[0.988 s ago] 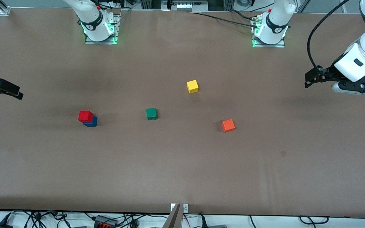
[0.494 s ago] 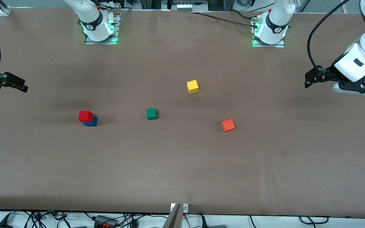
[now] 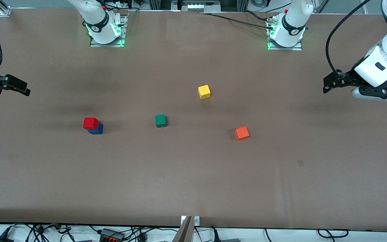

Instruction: Pass red block to right arm, stack on blue

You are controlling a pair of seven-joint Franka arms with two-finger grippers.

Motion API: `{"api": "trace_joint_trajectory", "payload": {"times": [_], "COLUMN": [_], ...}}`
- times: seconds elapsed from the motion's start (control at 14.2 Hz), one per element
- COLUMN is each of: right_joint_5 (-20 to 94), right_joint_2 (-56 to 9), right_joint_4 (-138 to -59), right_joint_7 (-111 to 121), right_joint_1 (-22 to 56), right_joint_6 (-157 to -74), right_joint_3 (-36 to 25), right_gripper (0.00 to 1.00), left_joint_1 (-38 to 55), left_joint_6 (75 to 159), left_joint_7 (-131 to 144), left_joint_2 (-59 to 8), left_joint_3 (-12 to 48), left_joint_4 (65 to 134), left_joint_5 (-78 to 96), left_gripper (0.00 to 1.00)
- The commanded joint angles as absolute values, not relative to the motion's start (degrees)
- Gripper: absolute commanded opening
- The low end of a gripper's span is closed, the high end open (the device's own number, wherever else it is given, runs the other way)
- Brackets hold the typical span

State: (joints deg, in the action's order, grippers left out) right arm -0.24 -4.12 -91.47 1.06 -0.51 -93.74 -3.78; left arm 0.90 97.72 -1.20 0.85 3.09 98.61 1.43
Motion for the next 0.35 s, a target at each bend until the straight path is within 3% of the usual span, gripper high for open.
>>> {"api": "trace_joint_trajectory", "payload": {"times": [0.0,0.28], "right_joint_5": [-1.1,-1.1], "right_joint_2": [-2.5,-2.5], "right_joint_4": [-93.5,-93.5], "right_joint_7": [1.5,1.5], "right_joint_1": [-1.2,-1.1], "right_joint_6": [-94.6,-94.7], "right_joint_3": [-3.0,-3.0], "right_gripper": [1.00,1.00], "left_joint_1": [0.6,0.6], "left_joint_6": [96.6,96.6], "left_joint_7": [-1.3,-1.3], "left_joint_2": [1.2,1.2], "left_joint_3": [3.2,3.2], "left_joint_4": [98.0,98.0], "left_joint_5": [2.1,2.1], "left_gripper": [1.00,1.00]}}
